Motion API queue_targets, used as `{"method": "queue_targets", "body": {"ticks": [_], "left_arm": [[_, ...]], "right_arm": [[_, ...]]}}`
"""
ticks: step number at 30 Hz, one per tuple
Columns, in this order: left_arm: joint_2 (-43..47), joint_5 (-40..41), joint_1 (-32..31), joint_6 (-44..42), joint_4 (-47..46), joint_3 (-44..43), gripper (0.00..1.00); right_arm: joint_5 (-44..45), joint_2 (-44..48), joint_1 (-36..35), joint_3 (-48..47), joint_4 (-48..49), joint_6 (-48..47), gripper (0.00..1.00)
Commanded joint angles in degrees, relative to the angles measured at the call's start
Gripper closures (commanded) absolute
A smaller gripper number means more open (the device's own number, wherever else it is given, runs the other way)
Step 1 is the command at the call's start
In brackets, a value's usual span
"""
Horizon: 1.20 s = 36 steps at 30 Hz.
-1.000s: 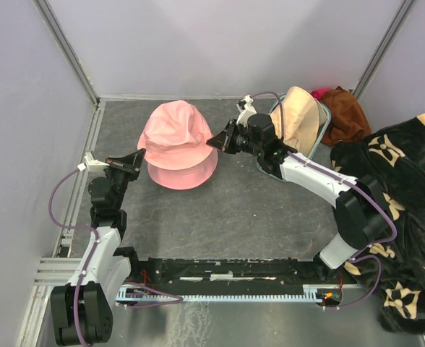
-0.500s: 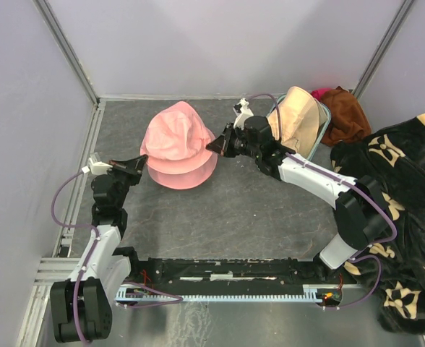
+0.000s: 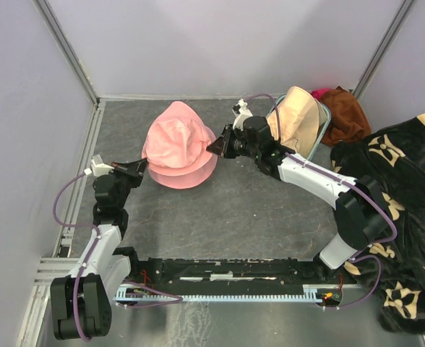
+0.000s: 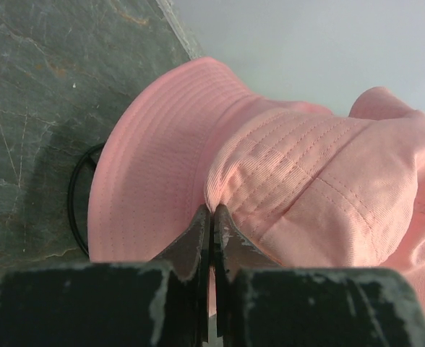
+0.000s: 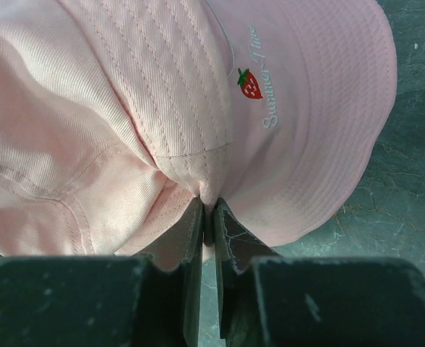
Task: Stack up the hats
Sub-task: Place the hat in the bin.
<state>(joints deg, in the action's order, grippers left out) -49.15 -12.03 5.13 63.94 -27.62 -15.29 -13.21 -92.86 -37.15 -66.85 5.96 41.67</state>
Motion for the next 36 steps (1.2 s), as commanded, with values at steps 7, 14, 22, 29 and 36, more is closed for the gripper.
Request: {"method": "queue_targets", "body": {"ticks": [7, 14, 22, 29, 36], "left_arm": [[2.32, -1.04, 0.32, 1.41, -6.43, 1.32, 0.97], [4.21, -2.36, 0.30, 2.54, -8.14, 0.07, 0.97], [3.78, -3.79, 0.32, 3.81, -9.55, 0.94, 0.97], [3.60, -4.31, 0.30, 2.14, -7.73, 0.87, 0.97], [1.77, -4.36, 0.31, 1.40, -8.39, 1.70, 0.97]], "right_arm": [[2.34, 4.16, -0.04, 0.44, -1.42, -1.71, 0.84], [1.27, 5.64, -0.04, 2.13, 1.52, 0.42, 0.82], [0.99, 5.99, -0.03, 3.86, 2.75, 0.86, 0.77], [1.51, 5.01, -0.02, 6.29, 5.35, 1.27, 0.70], [1.71, 4.15, 0.30, 6.94, 6.59, 1.19, 0.57]]}}
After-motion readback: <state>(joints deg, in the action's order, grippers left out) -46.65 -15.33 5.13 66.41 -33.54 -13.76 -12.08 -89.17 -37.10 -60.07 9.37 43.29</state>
